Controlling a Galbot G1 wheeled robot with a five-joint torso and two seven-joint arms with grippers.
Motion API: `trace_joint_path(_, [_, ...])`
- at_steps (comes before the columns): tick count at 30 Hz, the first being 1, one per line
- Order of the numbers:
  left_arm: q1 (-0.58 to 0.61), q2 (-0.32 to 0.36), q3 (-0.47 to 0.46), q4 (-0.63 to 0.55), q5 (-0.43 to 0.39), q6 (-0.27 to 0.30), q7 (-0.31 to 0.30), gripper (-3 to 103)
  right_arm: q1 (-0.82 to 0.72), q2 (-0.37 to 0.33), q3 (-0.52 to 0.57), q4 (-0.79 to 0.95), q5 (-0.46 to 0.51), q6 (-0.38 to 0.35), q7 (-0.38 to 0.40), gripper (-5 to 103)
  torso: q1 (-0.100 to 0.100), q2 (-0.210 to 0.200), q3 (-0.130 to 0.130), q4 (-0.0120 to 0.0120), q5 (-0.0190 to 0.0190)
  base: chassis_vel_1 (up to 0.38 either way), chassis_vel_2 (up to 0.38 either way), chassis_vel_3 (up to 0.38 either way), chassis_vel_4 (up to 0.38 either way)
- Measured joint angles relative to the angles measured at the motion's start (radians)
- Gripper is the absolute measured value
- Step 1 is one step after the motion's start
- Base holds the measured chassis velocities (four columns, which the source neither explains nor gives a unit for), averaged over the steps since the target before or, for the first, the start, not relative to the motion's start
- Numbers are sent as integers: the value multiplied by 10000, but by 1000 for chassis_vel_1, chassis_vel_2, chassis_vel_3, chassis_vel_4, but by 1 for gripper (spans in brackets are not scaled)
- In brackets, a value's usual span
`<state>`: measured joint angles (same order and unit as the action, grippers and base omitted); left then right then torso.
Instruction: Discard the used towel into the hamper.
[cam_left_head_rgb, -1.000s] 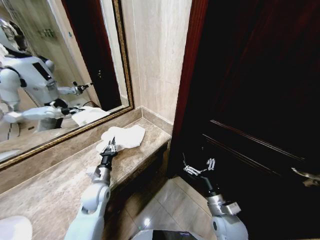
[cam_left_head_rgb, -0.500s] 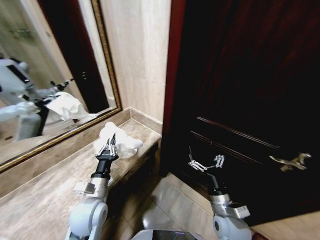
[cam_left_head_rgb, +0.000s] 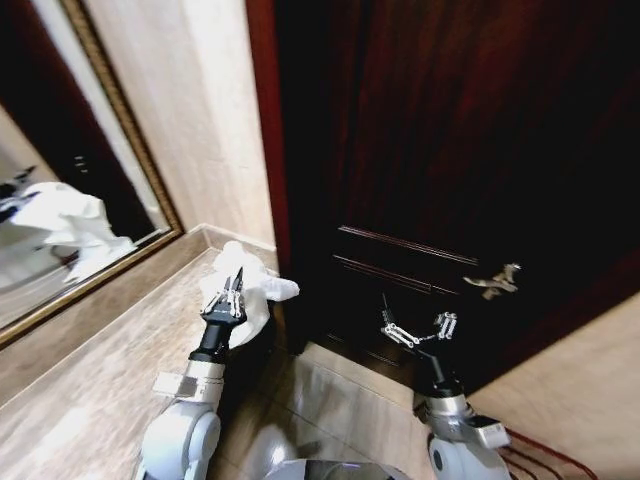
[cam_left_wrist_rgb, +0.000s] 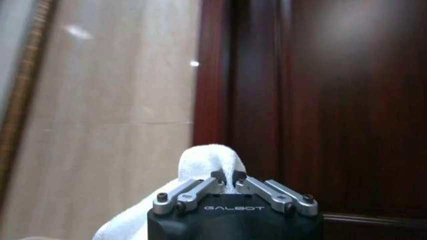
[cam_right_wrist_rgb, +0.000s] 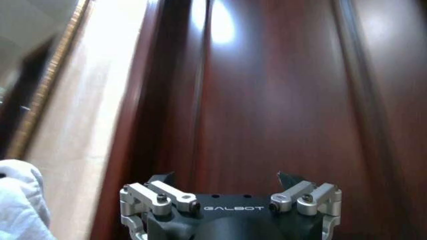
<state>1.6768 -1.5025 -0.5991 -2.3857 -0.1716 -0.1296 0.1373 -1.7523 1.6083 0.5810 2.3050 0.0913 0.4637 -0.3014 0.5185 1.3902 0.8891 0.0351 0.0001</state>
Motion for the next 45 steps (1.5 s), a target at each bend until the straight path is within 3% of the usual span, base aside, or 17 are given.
trace_joint_path(11, [29,200,166,225,98,-146,265,3,-309,2,-103,232,-660,373,257,100,2,-1,1,0,-1,-123,-127,-130,-129])
trace_joint_path(21, [57,290,573,528,273,-208,509,3,-777,0,-58,422,-1128,1044,1066,100,1,-1,0,-1,-1,-120,-134,-120,-129])
trace_joint_path(45, [190,266,977,911,442,-356,731,3,-712,-1,-107,287,-1029,1136,1179,100,1,-1,0,0,0,-125,-119,-123,-131])
